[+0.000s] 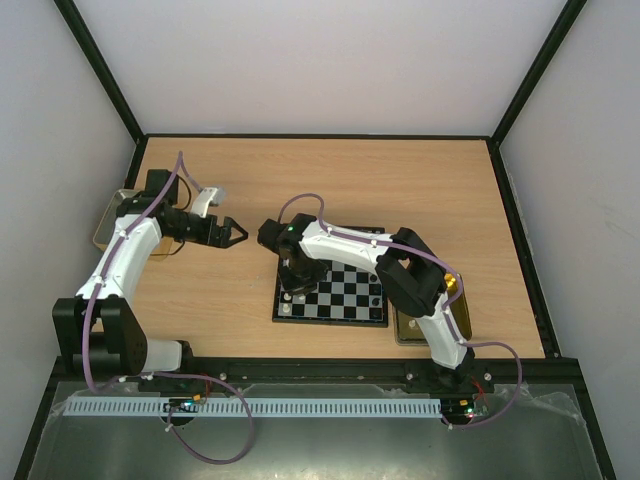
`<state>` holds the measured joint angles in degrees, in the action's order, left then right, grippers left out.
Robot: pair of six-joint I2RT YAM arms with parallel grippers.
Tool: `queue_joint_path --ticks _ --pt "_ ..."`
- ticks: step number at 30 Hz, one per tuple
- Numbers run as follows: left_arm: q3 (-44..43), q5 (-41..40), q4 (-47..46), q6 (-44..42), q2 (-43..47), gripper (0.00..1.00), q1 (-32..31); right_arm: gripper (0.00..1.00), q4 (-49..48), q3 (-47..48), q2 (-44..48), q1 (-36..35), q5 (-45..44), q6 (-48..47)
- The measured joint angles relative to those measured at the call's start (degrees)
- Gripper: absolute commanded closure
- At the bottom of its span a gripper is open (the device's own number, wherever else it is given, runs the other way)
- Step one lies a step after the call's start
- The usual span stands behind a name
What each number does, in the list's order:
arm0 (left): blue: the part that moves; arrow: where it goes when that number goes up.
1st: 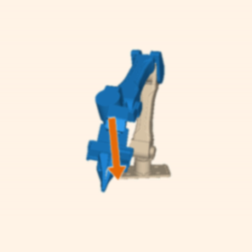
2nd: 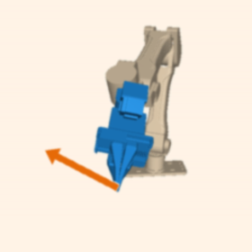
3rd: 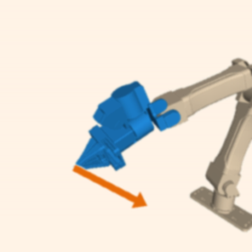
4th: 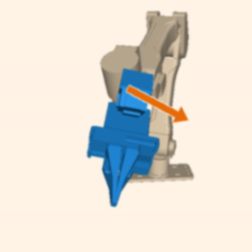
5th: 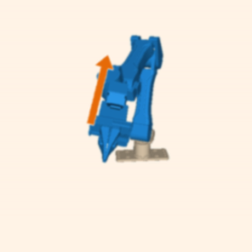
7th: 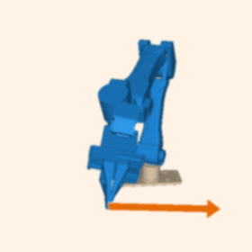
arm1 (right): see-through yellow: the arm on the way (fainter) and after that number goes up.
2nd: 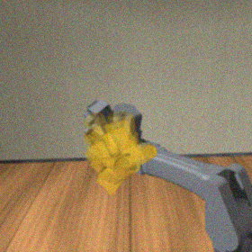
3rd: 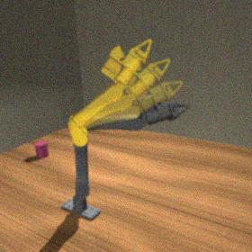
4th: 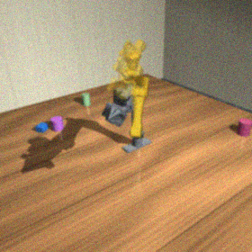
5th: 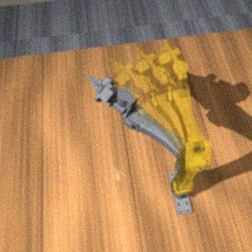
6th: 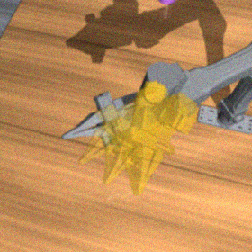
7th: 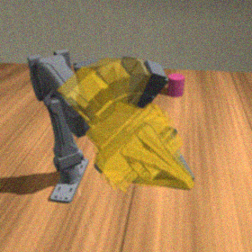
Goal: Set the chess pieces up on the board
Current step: Place the chess piece on the chessboard, then pick up the chess piece from the storage box.
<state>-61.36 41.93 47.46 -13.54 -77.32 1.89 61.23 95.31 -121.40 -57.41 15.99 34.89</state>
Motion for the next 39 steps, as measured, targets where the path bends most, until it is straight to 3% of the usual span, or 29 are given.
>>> queue_joint_path --ticks 14,20,25,28,34,39 --pt "0.37 -0.04 -0.04 0.09 0.07 0.0 0.0 0.79 -0.04 0.0 0.0 -0.5 0.33 0.13" --pt "0.48 -0.04 -0.11 0.09 0.11 0.01 0.0 0.69 0.28 0.02 0.66 -0.2 -1.49 0.52" --pt "0.66 -0.04 -0.24 0.09 0.11 0.0 0.0 0.68 1.7 -0.26 5.97 1.64 -3.58 2.34" --pt "0.7 -0.07 -0.31 0.09 0.15 0.0 0.0 0.68 2.1 -2.21 13.75 5.05 -5.44 3.56" --pt "0.7 -0.31 -0.44 0.11 0.35 0.0 -0.02 0.68 2.43 -20.22 34.77 17.97 -10.01 6.86" --pt "0.7 -0.68 -0.46 0.2 0.35 0.0 -0.48 0.64 2.82 -38.69 44.89 27.78 -10.03 10.56"
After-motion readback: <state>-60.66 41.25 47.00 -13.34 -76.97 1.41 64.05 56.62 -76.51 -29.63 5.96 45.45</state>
